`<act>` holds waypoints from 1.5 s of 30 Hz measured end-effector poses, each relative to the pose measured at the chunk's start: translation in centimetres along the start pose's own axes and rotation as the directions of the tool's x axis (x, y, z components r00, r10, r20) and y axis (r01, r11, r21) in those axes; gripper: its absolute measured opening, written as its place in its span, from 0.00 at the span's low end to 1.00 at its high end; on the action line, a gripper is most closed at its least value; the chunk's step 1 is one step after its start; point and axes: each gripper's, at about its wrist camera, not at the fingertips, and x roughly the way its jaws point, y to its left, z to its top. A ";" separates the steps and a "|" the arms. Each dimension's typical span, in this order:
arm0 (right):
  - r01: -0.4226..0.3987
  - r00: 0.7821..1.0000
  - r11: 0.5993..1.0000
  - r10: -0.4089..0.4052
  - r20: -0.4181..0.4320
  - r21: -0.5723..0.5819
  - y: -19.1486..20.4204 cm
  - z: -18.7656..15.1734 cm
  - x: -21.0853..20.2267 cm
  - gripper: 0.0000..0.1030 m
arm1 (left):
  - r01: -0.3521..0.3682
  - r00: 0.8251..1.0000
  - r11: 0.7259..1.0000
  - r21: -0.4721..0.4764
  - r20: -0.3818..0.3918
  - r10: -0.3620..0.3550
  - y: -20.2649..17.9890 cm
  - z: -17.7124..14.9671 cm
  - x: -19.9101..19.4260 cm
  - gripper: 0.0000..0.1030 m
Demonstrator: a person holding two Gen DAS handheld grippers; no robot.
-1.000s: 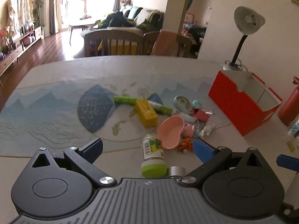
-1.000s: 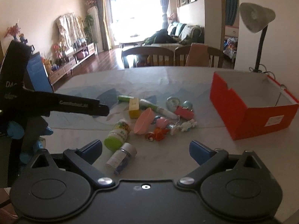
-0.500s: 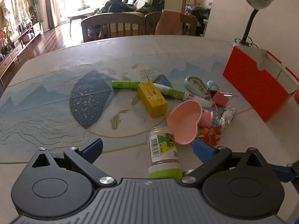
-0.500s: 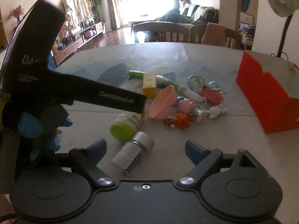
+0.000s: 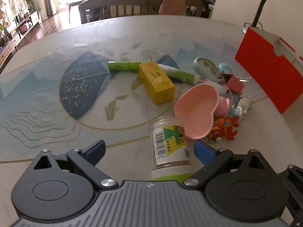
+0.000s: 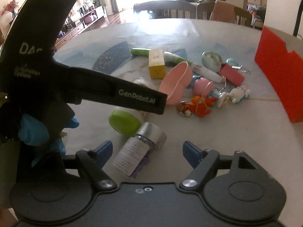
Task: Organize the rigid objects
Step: 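Grasp the green-capped jar with the left tool while the right tool grasps the clear pill bottle, then carry the jar and pill bottle with both tools into the red box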
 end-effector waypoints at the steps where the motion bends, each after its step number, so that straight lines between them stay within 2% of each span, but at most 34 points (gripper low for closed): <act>1: -0.007 1.000 1.000 0.007 -0.004 0.008 -0.1 0.1 0.1 0.76 | -0.001 1.000 1.000 -0.005 -0.006 0.001 0.1 0.0 0.2 0.93; 2: -0.016 1.000 1.000 0.016 -0.009 0.012 -0.1 0.1 0.2 0.75 | 0.003 1.000 1.000 -0.016 -0.009 -0.004 0.3 0.0 0.3 0.93; 5: -0.030 0.999 0.999 0.031 -0.029 0.033 -0.4 0.2 0.6 0.68 | 0.001 1.000 1.000 -0.016 -0.013 -0.001 0.4 0.0 0.4 0.84; 7: -0.048 0.998 0.998 0.050 -0.043 0.043 -0.6 0.2 0.9 0.61 | 0.010 1.000 1.000 -0.013 -0.019 -0.010 0.3 0.0 0.5 0.73; 11: -0.064 0.996 0.996 0.067 -0.060 0.056 -0.7 0.2 1.1 0.49 | 0.025 0.999 0.999 -0.021 -0.024 -0.026 0.4 -0.2 0.5 0.68; 13: -0.072 0.995 0.995 0.076 -0.063 0.071 -0.9 0.2 1.1 0.42 | 0.035 0.999 0.999 -0.027 -0.024 -0.036 0.4 -0.2 0.4 0.59; 19: -0.062 0.996 0.993 0.069 -0.063 0.102 -1.4 0.3 0.7 0.39 | 0.046 0.999 0.998 -0.036 -0.023 -0.047 0.3 -0.4 0.3 0.41; 25: -0.035 0.997 0.993 0.042 -0.060 0.110 -2.5 0.3 -0.6 0.38 | 0.025 0.999 0.999 -0.038 -0.029 -0.026 0.0 -0.7 0.0 0.41; 31: -0.047 0.998 0.992 0.051 -0.029 0.120 -4.3 0.9 -3.2 0.38 | 0.035 0.999 0.997 -0.071 -0.031 -0.037 -0.6 -0.9 -1.2 0.41; 39: -0.074 0.997 0.991 0.071 0.031 0.115 -7.4 2.5 -6.7 0.38 | 0.077 0.997 0.993 -0.086 -0.008 -0.078 -3.0 -0.3 -4.1 0.41; 45: -0.066 0.994 0.991 0.056 0.092 0.113 -10.8 4.4 -9.1 0.38 | 0.108 0.994 0.992 -0.071 0.022 -0.107 -5.9 1.5 -6.1 0.41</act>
